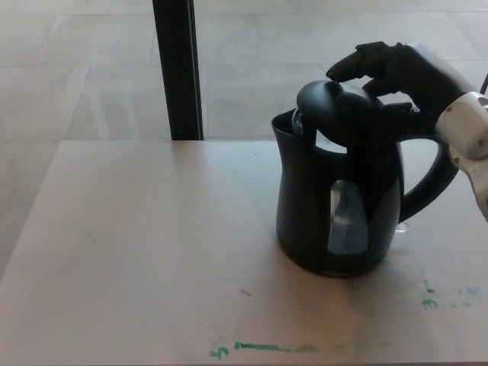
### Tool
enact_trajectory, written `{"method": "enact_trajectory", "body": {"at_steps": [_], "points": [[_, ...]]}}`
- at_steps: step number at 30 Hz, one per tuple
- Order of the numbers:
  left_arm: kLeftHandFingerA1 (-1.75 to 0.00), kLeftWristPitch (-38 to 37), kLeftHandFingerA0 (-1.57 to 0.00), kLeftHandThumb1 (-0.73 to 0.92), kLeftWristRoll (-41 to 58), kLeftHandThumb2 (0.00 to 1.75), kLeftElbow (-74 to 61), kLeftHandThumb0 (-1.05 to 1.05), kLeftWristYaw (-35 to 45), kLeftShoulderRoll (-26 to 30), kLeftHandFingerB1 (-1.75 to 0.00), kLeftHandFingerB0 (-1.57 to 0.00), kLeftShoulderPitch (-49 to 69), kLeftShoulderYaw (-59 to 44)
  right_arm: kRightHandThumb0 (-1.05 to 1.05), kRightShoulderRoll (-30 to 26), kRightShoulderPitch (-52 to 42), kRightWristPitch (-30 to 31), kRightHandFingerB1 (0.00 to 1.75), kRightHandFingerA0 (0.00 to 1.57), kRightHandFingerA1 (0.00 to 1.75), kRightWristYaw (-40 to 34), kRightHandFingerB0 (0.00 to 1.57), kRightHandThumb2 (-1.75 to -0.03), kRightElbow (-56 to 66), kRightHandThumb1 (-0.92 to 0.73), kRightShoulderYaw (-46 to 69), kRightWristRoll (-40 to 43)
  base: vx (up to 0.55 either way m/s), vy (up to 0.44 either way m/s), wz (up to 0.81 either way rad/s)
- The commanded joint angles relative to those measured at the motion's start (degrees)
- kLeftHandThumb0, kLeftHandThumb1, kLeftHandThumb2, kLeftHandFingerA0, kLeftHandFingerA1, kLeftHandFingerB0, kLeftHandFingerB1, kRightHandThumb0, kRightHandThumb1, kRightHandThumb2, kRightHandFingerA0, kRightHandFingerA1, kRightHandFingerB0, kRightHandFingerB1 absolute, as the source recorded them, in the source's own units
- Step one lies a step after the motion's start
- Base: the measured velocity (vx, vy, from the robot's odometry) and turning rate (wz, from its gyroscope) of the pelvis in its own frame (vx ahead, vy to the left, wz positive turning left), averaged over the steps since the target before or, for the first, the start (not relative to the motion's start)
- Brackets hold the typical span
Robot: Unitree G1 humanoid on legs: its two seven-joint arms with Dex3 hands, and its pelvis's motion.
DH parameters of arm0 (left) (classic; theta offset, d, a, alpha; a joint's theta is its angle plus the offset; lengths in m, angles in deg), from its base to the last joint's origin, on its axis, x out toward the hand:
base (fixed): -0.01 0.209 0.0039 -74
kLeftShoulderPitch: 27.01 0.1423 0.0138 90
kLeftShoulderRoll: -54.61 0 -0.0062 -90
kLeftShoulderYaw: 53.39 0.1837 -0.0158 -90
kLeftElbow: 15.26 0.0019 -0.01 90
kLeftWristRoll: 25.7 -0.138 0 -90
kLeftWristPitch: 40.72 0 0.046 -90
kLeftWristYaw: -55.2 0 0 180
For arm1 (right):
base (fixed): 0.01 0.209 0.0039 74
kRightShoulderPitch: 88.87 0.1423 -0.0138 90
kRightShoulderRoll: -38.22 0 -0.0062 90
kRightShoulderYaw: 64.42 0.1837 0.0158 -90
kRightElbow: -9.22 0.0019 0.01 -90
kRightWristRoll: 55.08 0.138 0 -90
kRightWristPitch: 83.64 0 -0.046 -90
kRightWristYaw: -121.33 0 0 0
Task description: The robot uses its right hand to push down on the lid of a kettle kept in the middle of the desk to close it
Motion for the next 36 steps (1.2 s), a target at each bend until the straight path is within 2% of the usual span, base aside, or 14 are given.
{"method": "enact_trajectory", "body": {"at_steps": [1, 8, 9, 14, 16, 17, 19, 20, 22, 24, 32, 33, 35, 36], "points": [[-0.55, -0.8, -0.43, 0.73, -0.59, 1.1, 0.38, -0.84, -0.15, 1.55, -0.5, -0.33, -0.56, 0.62, -0.67, 1.67, 0.49, -4.23, 0.44, 0.56, 0.59, 2.25, 0.56, -0.64, -0.98, -0.83, -4.8, -5.52, 0.0, 0.0, 0.0], [-0.44, -0.76, -0.54, 0.92, -0.26, 0.68, 0.47, -0.86, -0.67, 2.17, -0.4, -0.43, -1.3, 0.4, -0.66, -0.03, -0.93, -9.87, 0.44, 0.51, 0.54, 2.35, 0.5, -0.65, -0.89, -0.82, -10.9, -11.03, 0.0, 0.0, 0.0], [-0.57, -1.27, -0.47, 0.73, -0.73, 1.12, 0.58, -0.84, -0.59, 2.21, -0.5, -0.32, -1.4, 0.84, -0.67, -0.52, -1.53, -11.12, 0.44, 0.53, 0.56, 1.3, 0.52, -0.65, -1.23, -0.83, -13.19, -13.68, 0.0, 0.0, 0.0], [-0.58, -0.13, -0.45, 0.72, 0.52, 1.1, -0.26, -0.84, -0.14, 2.36, -0.51, -0.32, -2.12, 0.16, -0.64, -1.65, -2.26, -12.58, 0.44, 0.48, 0.55, 1.12, 0.48, -0.65, -1.02, -0.83, -17.66, -17.76, 0.0, 0.0, 0.0], [-0.46, -0.43, -0.49, 0.92, 0.13, 0.68, -0.48, -0.87, -0.19, 2.51, -0.39, -0.37, -2.31, 0.51, -0.65, -1.91, -2.97, -14.42, 0.46, 0.53, 0.57, -2.28, 0.51, -0.64, -2.01, -0.81, -19.29, -19.97, 0.0, 0.0, 0.0], [-0.57, 0.21, -0.42, 0.71, 0.49, 1.09, -0.27, -0.85, -0.04, 2.66, -0.51, -0.33, -2.74, 0.19, -0.65, -1.55, -3.47, -14.93, 0.46, 0.51, 0.57, -3.22, 0.5, -0.64, -3.11, -0.82, -20.63, -21.2, 0.0, 0.0, 0.0], [-0.57, 0.53, -0.42, 0.71, 0.64, 1.09, -0.17, -0.85, -0.02, 2.72, -0.51, -0.33, -2.92, 0.04, -0.65, -1.42, -3.56, -15.12, 0.46, 0.51, 0.57, -3.64, 0.5, -0.64, -3.64, -0.82, -21.24, -21.56, 0.0, 0.0, 0.0], [-0.48, 0.6, -0.51, 0.91, 0.46, 0.67, 0.13, -0.85, -0.07, 2.98, -0.41, -0.41, -3.25, 0.13, -0.66, -0.61, -4.87, -14.14, 0.47, 0.51, 0.59, -3.78, 0.5, -0.64, -3.89, -0.82, -21.77, -21.56, 0.0, 0.0, 0.0], [-0.57, 0.41, -0.43, 0.72, -0.08, 1.09, -0.2, -0.82, 0.79, 3.35, -0.52, -0.33, -3.36, 0.81, -0.65, -0.07, -6.8, -12.43, 0.46, 0.47, 0.58, -2.69, 0.47, -0.65, -3.42, -0.84, -22.31, -21.27, 0.0, 0.0, 0.0], [-0.47, 1.21, -0.52, 0.92, 0.34, 0.67, 0.06, -0.85, 0.23, 3.03, -0.4, -0.4, -4.07, 0.48, -0.65, 0.6, -10.08, -11.86, 0.47, 0.51, 0.6, -4.16, 0.48, -0.65, -4.64, -0.83, -23.65, -22.13, 0.0, 0.0, 0.0], [-0.47, 0.73, -0.49, 0.92, 0.43, 0.68, 0.38, -0.84, 0.92, 3.23, -0.4, -0.38, -3.74, 0.37, -0.63, 1.13, -10.16, -11.75, 0.44, 0.46, 0.57, -3.3, 0.43, -0.65, -6.02, -0.84, -22.7, -21.0, 0.0, 0.0, 0.0], [-0.58, 0.84, -0.43, 0.73, 0.42, 1.09, 0.5, -0.82, 0.91, 3.31, -0.52, -0.33, -3.41, 0.33, -0.64, 1.11, -9.56, -11.89, 0.46, 0.46, 0.61, -3.34, 0.44, -0.65, -6.13, -0.84, -22.37, -20.91, 0.0, 0.0, 0.0], [-0.46, 0.53, -0.48, 0.92, 0.36, 0.68, 0.41, -0.83, 0.98, 3.25, -0.39, -0.37, -2.96, 0.39, -0.63, 0.22, -7.77, -12.91, 0.47, 0.48, 0.63, -1.76, 0.45, -0.64, -5.65, -0.84, -19.75, -18.15, 0.0, 0.0, 0.0], [-0.57, 0.14, -0.42, 0.73, -0.08, 1.09, 0.38, -0.81, 0.81, 3.28, -0.52, -0.33, -2.77, 0.78, -0.63, -0.01, -7.33, -12.66, 0.46, 0.48, 0.64, -1.53, 0.45, -0.65, -5.36, -0.84, -19.5, -18.21, 0.0, 0.0, 0.0]]}}
